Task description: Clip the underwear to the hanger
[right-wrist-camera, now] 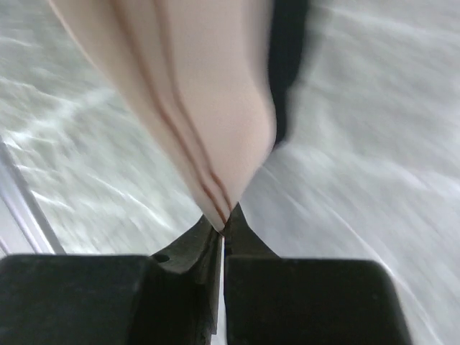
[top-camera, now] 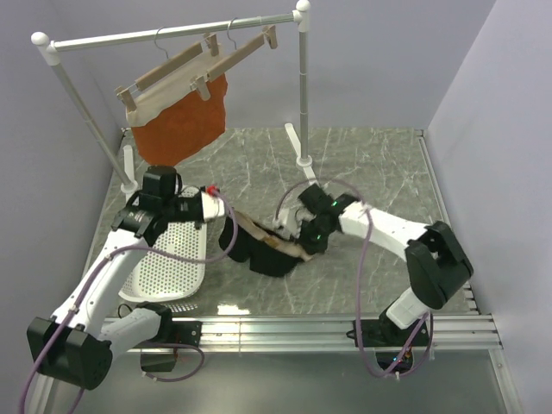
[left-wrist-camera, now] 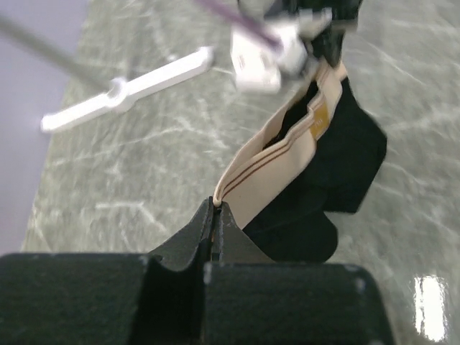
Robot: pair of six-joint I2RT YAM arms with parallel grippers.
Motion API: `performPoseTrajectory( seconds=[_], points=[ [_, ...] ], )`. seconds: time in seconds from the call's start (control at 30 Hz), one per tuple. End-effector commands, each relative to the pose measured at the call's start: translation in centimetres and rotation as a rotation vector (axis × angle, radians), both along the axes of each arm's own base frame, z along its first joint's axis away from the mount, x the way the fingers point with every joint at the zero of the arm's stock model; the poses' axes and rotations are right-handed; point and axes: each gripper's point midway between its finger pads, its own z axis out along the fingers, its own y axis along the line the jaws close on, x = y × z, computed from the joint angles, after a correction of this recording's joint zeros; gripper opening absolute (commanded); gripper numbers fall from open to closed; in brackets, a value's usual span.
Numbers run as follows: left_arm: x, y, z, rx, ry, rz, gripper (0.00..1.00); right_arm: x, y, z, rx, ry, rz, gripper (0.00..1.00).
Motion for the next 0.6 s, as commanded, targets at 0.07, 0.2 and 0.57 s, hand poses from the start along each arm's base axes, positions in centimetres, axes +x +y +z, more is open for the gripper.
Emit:
performPoseTrajectory(
  seconds=[0.07, 0.2, 0.57],
  points=[
    [5.3, -0.3, 8.3, -0.216, 0.079, 0.241, 0.0, 9.6, -6.1, 12.8, -0.023, -0.322, -0.243, 0.0],
    [5.1, -2.6, 10.2, -0.318, 0.238, 0.221, 0.0, 9.4, -4.3, 18.7, 0.052, -0.424, -0.224, 0.0],
    [7.0, 1.3, 12.1, -0.41, 0.259, 0.424, 0.0, 7.9, -12.5, 19.3, -0.123, -0.565, -0.355, 0.0]
  ],
)
